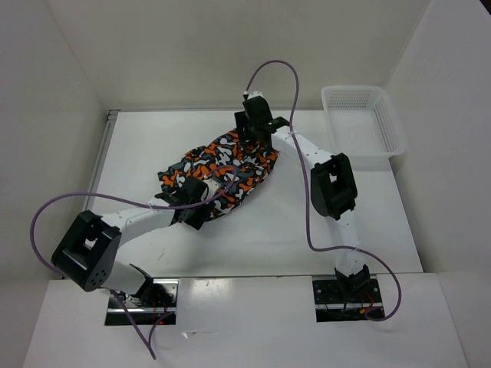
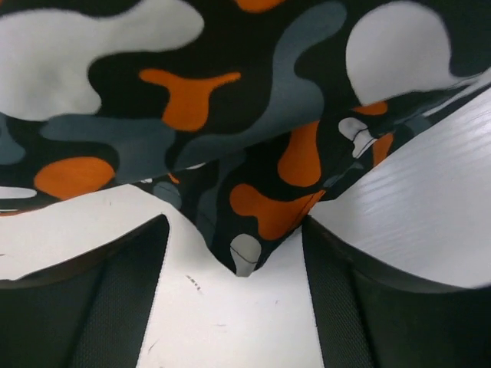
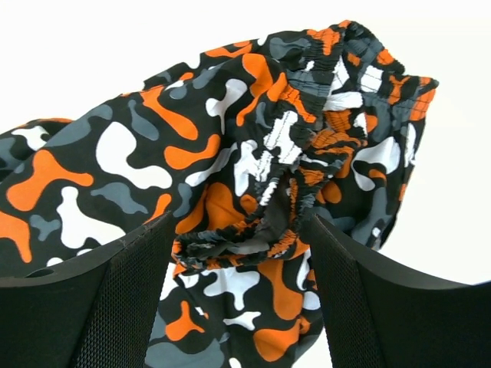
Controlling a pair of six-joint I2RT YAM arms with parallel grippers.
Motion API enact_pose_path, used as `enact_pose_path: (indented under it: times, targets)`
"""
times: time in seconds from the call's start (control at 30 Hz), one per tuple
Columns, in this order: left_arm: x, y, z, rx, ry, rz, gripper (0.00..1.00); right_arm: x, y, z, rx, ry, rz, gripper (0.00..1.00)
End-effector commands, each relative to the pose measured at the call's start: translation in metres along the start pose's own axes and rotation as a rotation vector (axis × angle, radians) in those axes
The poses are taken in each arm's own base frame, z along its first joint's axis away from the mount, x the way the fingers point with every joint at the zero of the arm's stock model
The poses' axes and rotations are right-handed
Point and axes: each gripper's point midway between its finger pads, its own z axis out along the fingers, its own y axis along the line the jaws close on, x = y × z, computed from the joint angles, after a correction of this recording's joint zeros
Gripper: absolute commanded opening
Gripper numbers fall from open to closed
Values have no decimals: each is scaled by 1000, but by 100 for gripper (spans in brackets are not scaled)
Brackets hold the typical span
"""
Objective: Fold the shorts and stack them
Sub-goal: Move the shorts to the center of the board
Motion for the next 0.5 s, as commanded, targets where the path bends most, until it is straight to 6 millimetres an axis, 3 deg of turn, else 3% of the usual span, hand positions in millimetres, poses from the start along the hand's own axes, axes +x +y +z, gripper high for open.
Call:
enact_pose_path:
  times: [0.0, 0.1, 0.13, 0.3, 0.47]
  targets:
    - [5, -9, 6, 38, 21, 15, 71, -20, 8, -1, 9, -68, -36, 75]
    - [13, -15, 4, 73, 54, 20, 43, -14, 15, -1, -11, -56, -58, 75]
    - [16, -17, 3, 84, 65, 22, 28, -8, 25, -1, -48, -42, -80, 75]
    - [22, -18, 0, 95, 87, 25, 0, 5, 45, -5, -107, -15, -132, 72]
    - [20, -17, -4, 95, 77, 23, 0, 31, 42, 0, -81, 37, -128, 69]
